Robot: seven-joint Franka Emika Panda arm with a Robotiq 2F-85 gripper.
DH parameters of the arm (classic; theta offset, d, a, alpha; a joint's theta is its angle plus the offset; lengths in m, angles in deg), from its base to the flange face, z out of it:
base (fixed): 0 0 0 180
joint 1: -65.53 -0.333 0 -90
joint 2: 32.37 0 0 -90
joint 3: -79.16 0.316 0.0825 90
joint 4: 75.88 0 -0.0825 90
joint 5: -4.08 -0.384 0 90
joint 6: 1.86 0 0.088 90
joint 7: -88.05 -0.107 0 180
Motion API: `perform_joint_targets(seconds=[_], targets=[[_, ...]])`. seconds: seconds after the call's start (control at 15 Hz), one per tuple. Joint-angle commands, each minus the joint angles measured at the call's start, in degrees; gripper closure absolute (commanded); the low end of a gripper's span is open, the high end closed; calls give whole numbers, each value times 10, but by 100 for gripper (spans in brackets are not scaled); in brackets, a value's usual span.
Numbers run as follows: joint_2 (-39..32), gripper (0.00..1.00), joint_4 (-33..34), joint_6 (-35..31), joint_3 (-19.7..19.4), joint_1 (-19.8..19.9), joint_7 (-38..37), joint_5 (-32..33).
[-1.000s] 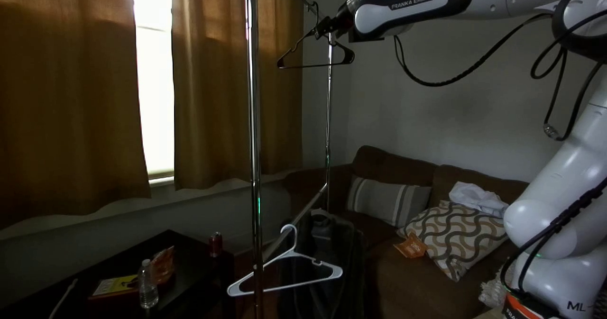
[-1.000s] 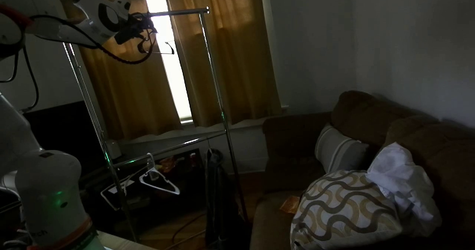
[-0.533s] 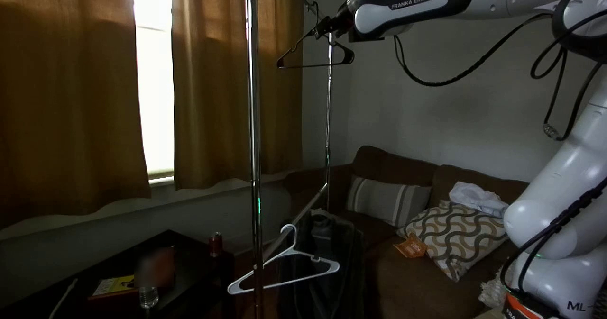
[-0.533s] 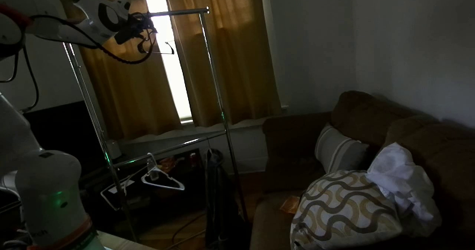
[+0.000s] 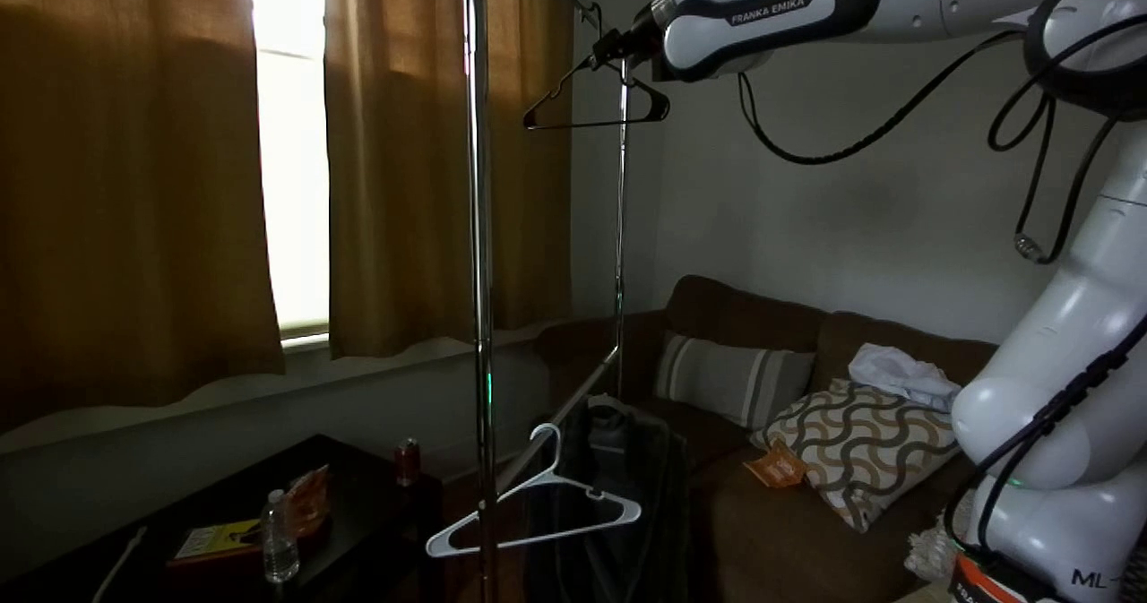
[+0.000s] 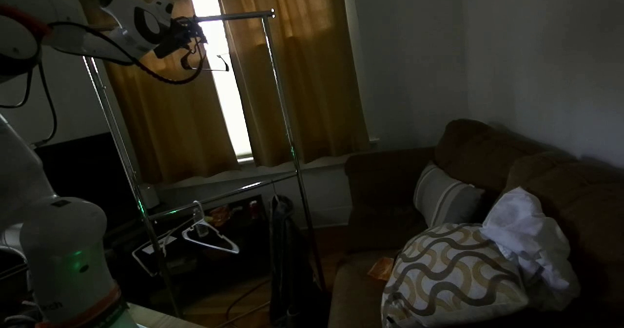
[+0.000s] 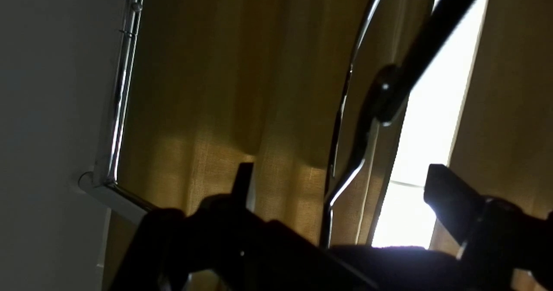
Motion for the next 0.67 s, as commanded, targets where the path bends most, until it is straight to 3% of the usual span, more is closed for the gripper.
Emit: perform_joint_targets(seconds=[0.0,0.6], targets=[[-26,0,18,-32,5,10,-14,13],[-25,0,17,-28,0,4,0,2]])
